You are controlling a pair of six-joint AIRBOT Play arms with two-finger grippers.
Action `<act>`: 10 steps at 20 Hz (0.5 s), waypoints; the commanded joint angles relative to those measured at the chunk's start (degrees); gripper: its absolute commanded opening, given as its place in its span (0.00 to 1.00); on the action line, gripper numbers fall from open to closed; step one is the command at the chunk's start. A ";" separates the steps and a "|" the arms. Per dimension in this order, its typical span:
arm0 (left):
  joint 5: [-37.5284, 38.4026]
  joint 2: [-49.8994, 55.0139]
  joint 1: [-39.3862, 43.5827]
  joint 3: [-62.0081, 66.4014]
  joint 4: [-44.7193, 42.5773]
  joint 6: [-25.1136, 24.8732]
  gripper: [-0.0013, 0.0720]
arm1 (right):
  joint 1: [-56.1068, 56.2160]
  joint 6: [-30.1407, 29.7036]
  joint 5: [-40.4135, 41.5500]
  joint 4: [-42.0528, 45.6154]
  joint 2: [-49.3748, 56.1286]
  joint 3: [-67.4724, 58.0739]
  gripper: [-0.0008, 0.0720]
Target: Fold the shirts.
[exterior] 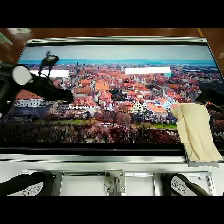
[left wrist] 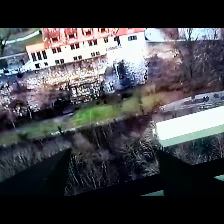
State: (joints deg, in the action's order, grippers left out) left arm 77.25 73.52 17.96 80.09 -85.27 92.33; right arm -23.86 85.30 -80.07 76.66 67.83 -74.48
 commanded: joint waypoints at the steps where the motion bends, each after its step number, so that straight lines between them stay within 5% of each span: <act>1: 1.38 2.93 5.95 0.02 -7.04 5.95 0.98 | 10.95 1.53 -5.31 5.03 2.69 -0.85 0.95; 10: -0.44 2.91 6.10 0.02 -6.21 5.90 0.98 | 14.80 1.49 -5.86 5.81 3.37 -0.87 0.95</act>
State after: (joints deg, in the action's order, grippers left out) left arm 78.08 76.29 23.79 80.09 -91.35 97.86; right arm -9.96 86.74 -85.58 82.21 71.05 -75.29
